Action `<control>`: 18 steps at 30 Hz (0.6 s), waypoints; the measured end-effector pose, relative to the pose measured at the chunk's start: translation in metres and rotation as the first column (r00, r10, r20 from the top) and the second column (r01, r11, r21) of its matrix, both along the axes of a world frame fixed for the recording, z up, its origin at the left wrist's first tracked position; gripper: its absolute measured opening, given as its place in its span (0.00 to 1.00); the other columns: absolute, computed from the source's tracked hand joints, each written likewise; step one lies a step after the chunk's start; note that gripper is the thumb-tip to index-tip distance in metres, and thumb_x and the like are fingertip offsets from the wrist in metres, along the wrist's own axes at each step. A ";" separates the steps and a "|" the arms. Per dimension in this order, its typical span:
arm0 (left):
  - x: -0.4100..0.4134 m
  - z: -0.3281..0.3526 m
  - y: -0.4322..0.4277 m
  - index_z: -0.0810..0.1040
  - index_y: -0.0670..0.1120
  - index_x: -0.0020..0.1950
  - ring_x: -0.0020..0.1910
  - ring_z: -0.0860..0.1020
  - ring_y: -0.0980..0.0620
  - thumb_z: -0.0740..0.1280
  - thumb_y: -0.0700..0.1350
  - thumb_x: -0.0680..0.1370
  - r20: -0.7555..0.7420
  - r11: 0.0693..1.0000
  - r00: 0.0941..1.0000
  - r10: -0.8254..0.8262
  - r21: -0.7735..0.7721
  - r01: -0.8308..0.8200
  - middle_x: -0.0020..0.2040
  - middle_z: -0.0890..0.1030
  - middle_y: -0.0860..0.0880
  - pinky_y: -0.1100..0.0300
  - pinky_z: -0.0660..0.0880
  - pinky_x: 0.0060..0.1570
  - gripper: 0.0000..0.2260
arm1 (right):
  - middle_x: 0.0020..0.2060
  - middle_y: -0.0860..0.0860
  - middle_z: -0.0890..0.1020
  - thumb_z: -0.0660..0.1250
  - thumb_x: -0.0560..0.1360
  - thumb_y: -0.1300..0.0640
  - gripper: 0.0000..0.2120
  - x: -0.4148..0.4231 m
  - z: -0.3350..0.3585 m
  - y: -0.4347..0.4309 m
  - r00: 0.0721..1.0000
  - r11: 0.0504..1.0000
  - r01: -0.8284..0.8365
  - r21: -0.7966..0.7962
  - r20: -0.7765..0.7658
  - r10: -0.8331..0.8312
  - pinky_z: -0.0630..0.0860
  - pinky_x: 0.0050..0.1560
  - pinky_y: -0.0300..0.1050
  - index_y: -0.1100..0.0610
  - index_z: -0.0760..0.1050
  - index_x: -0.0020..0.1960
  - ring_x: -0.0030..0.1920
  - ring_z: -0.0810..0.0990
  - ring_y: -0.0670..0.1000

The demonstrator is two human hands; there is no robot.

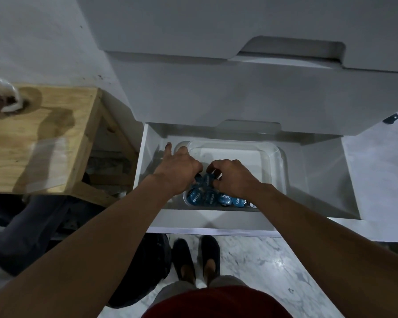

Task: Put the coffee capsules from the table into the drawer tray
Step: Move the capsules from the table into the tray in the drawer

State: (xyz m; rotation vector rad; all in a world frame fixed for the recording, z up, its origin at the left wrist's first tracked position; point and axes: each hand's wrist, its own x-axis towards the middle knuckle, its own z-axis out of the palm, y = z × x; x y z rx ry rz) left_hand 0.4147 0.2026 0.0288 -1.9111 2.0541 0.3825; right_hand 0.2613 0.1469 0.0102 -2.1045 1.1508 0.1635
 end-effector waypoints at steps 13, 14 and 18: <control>-0.002 0.016 0.013 0.76 0.50 0.64 0.58 0.76 0.48 0.67 0.45 0.78 -0.186 0.941 0.970 0.159 -0.270 -0.206 0.61 0.79 0.48 0.52 0.71 0.61 0.15 | 0.51 0.54 0.81 0.69 0.74 0.56 0.17 -0.012 0.002 -0.013 0.999 0.998 -0.026 -0.049 0.016 0.027 0.74 0.50 0.43 0.55 0.74 0.62 0.50 0.79 0.54; -0.004 0.019 0.014 0.75 0.49 0.65 0.58 0.76 0.48 0.66 0.46 0.78 -0.213 0.931 0.958 0.194 -0.267 -0.248 0.62 0.78 0.47 0.52 0.72 0.61 0.14 | 0.52 0.54 0.81 0.69 0.74 0.55 0.17 -0.014 0.003 -0.015 1.000 0.997 -0.021 -0.070 0.016 0.022 0.73 0.50 0.42 0.54 0.74 0.62 0.52 0.79 0.55; -0.015 0.027 0.016 0.74 0.47 0.64 0.57 0.77 0.46 0.64 0.47 0.79 -0.244 0.891 0.936 0.255 -0.316 -0.325 0.60 0.77 0.45 0.54 0.73 0.56 0.14 | 0.56 0.56 0.80 0.68 0.75 0.54 0.16 -0.023 0.014 -0.023 1.000 0.978 0.014 -0.208 0.021 -0.010 0.73 0.56 0.46 0.55 0.75 0.61 0.57 0.77 0.57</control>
